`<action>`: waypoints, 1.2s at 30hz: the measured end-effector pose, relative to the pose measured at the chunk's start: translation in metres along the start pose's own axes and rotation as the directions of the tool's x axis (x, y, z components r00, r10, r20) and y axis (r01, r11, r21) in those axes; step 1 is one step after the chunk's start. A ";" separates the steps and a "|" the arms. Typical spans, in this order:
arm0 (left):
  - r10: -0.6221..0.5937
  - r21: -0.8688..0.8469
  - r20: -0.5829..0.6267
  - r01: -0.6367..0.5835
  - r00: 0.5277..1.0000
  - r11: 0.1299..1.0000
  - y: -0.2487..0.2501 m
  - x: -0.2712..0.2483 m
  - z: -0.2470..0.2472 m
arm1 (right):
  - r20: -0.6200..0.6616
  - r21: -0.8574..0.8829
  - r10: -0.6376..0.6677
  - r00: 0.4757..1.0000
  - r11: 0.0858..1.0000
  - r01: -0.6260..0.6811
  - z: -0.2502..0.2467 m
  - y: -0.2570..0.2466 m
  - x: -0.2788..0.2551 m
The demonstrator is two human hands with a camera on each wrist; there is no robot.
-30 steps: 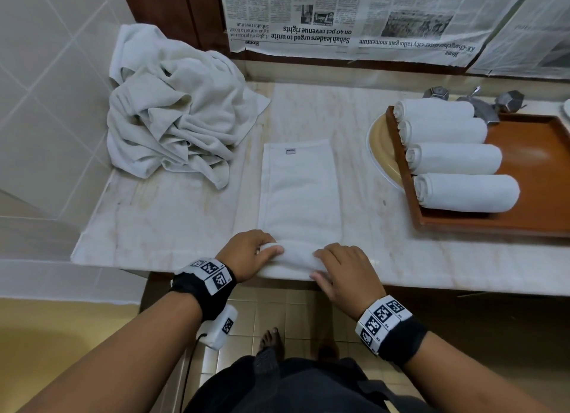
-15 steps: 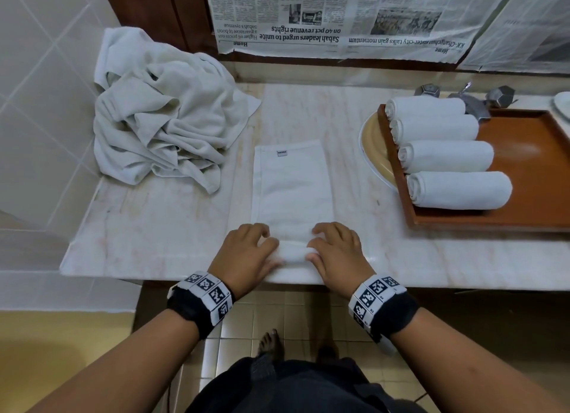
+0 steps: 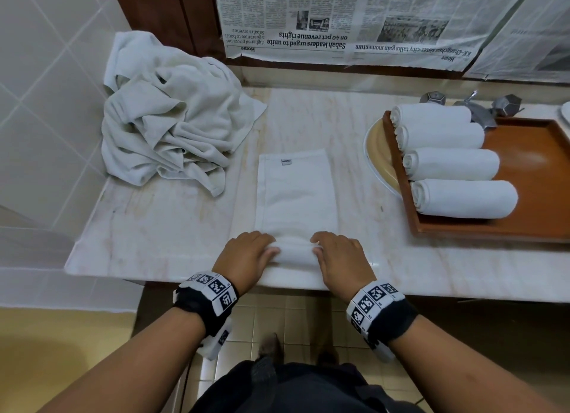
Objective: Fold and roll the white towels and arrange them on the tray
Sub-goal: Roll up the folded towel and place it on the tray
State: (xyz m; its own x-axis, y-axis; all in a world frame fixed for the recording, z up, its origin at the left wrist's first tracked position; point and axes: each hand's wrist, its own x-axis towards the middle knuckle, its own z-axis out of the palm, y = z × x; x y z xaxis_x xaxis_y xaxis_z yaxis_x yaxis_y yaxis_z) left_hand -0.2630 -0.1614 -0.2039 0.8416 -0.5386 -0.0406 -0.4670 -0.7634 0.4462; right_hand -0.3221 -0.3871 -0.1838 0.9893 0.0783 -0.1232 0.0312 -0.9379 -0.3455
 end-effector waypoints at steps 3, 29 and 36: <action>-0.073 -0.100 -0.007 0.072 0.997 0.992 0.002 0.005 0.000 | 0.027 -0.045 -0.040 0.999 0.998 0.041 0.004 0.001 -0.007; -0.051 -0.032 0.019 0.051 0.999 0.998 0.009 0.008 -0.007 | 0.007 -0.048 -0.162 0.987 0.986 0.162 0.002 0.005 -0.007; 0.228 0.312 -0.043 -0.204 0.973 0.928 0.002 -0.003 0.010 | 0.064 -0.021 -0.149 0.987 0.988 0.150 -0.008 0.007 0.011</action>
State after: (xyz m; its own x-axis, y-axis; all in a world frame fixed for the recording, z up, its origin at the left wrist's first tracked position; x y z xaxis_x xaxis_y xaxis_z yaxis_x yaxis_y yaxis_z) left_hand -0.2693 -0.1650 -0.2115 0.7238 -0.6827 0.1004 -0.6896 -0.7099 0.1432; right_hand -0.3096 -0.3954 -0.1806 0.9625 0.2383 -0.1296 0.1825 -0.9224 -0.3405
